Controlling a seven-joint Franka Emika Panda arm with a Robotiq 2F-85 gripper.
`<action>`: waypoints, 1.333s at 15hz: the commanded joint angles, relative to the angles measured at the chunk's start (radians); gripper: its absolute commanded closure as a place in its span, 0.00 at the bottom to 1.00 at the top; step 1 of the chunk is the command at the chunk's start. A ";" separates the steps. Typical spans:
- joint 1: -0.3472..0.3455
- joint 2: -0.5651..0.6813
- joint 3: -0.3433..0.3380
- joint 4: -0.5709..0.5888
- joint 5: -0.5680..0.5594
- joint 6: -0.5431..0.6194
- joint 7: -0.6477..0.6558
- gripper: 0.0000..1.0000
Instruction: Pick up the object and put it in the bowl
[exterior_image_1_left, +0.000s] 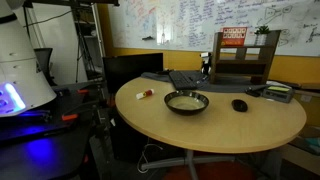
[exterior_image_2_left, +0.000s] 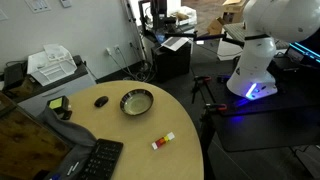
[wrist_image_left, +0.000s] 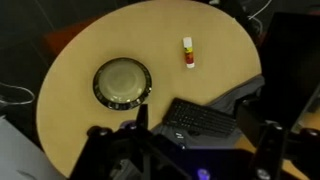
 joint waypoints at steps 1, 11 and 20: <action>-0.033 0.006 0.028 0.003 0.016 -0.006 -0.014 0.00; 0.092 0.238 0.354 -0.074 -0.103 0.392 0.117 0.00; 0.106 0.739 0.467 0.103 -0.165 0.627 0.213 0.00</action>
